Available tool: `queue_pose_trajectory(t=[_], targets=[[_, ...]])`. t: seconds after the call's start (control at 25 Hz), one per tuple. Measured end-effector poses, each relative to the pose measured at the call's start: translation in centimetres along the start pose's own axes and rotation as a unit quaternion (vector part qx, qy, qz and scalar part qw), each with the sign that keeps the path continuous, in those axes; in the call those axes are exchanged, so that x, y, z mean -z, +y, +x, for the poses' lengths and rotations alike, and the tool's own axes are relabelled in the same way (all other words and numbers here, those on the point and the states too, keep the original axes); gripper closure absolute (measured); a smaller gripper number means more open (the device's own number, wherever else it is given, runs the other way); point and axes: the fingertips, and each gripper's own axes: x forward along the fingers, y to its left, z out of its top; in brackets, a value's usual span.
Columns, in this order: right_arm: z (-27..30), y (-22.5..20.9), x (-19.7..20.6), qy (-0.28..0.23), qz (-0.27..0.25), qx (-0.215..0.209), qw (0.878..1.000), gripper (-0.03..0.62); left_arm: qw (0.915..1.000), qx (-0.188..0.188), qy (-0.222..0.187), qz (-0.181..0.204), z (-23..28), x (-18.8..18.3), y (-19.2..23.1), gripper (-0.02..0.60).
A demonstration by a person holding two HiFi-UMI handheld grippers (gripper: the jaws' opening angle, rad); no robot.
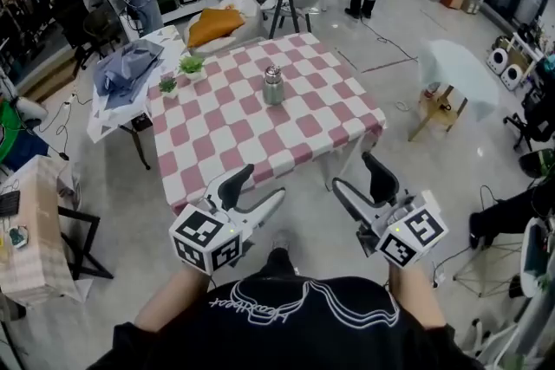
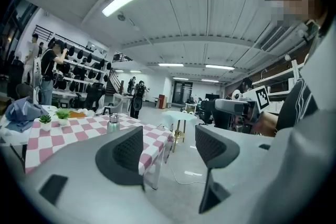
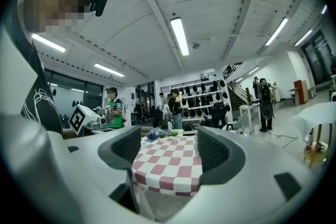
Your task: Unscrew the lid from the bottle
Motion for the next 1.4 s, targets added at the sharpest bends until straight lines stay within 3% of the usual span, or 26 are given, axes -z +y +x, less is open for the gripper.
queue_pose_trajectory(t=[0.68,1.0,1.4], targets=[[17.6,-12.9,4.0,0.072,0.019,0.004,0.997,0.26,0.9968,-0.036,0.071,0.006,16.0,3.1,20.1,0.252],[20.9,-15.6,5.9,0.093,0.022,-0.001,0.995,0.264,0.9933,-0.04,0.107,0.019,20.9,5.8,24.7,0.245],[23.6,-17.4,6.8,0.111,0.012,-0.023,0.993,0.266,0.9916,-0.068,0.107,0.027,25.1,7.2,28.5,0.245]])
